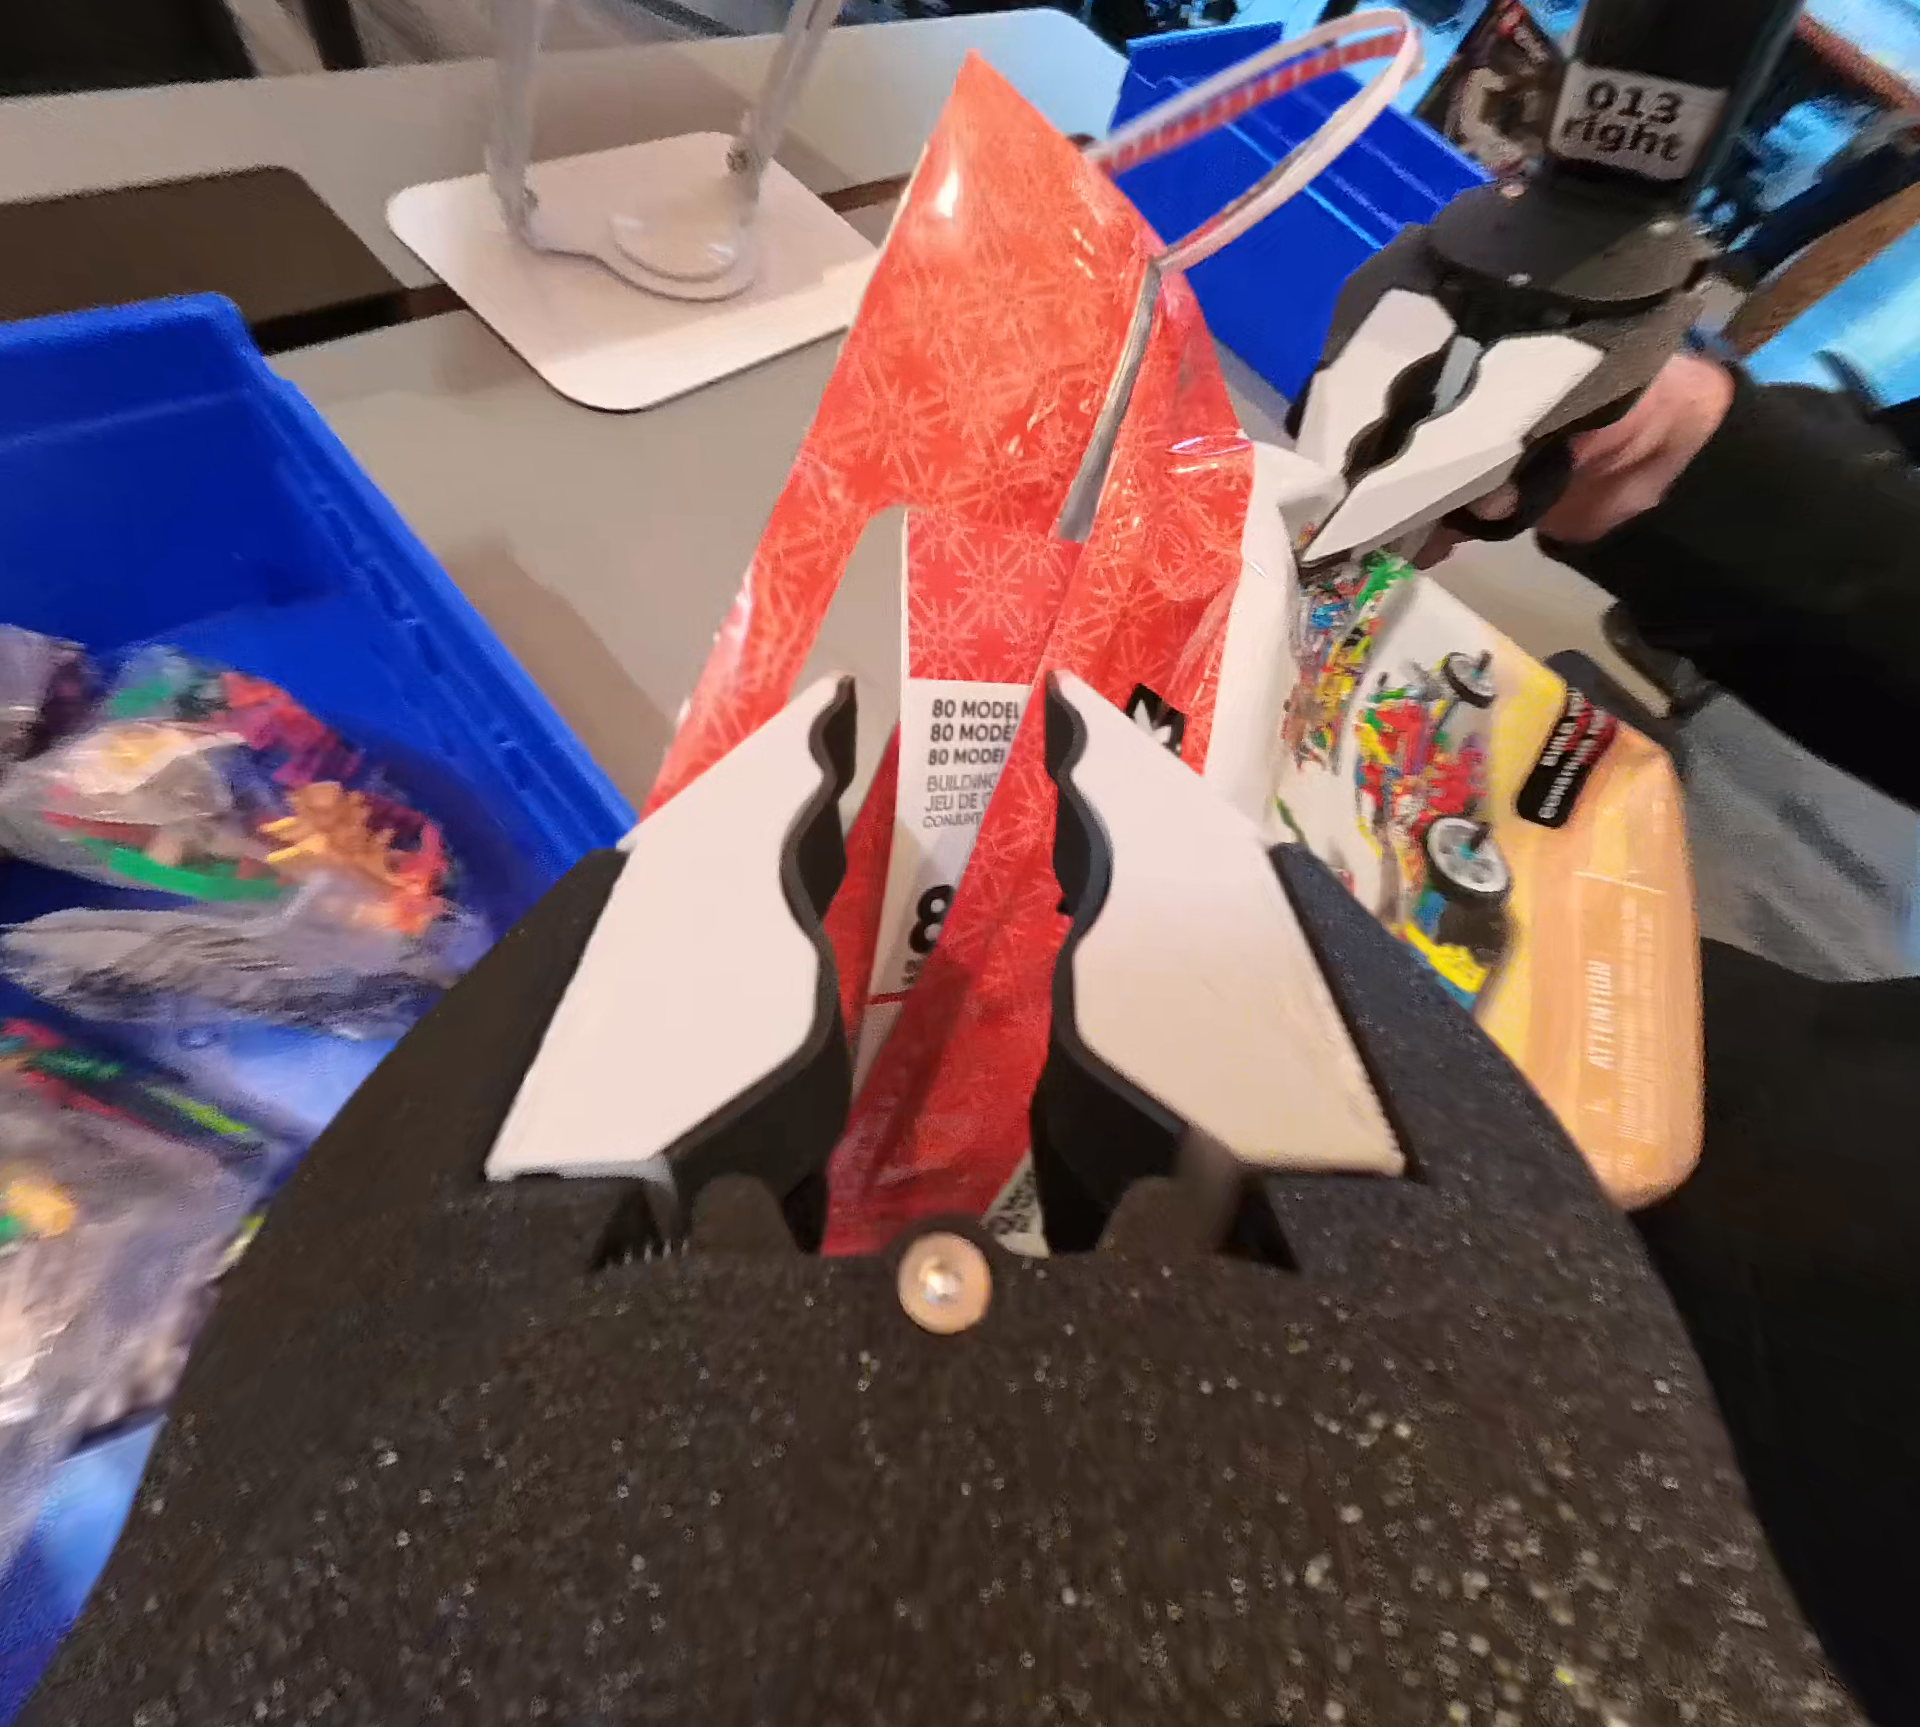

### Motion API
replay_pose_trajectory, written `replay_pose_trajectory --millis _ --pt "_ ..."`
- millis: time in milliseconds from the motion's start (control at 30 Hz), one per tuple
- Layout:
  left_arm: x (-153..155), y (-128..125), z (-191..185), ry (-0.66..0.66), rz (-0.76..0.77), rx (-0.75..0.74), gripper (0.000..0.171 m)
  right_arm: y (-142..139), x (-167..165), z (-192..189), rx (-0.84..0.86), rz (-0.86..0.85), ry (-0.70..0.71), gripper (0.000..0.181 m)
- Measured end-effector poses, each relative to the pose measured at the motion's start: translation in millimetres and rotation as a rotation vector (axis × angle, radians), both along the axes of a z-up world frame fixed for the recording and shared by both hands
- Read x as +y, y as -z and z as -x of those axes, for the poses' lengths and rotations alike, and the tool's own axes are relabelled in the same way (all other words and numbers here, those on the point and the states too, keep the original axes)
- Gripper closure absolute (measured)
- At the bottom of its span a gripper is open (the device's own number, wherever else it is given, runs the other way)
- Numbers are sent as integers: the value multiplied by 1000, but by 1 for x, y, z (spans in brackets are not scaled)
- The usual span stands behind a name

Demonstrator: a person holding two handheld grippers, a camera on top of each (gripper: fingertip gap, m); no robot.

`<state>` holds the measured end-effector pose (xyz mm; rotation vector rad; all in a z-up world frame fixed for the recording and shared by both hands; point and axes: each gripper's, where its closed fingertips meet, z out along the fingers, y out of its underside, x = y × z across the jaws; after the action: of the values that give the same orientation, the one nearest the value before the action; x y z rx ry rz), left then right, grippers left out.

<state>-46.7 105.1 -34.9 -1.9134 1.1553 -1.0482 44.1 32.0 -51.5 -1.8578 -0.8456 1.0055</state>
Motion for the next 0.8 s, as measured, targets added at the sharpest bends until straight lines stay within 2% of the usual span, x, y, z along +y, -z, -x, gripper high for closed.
replay_pose_trajectory --millis 67,233,500,633,800 --pt "-2 1 -3 4 2 -6 156 -2 -3 -2 -15 -9 -2 181" --pt "-2 -8 -7 13 26 -78 170 -6 -8 -7 -39 -11 -12 181" --pt "-3 -51 -26 25 21 -259 171 -10 -16 -33 3 54 37 181" --pt "-12 -72 -41 82 25 -332 171 -11 -25 -49 86 85 84 181" --pt "-27 -82 -62 168 4 -356 171 -6 -35 -64 150 139 159 181"
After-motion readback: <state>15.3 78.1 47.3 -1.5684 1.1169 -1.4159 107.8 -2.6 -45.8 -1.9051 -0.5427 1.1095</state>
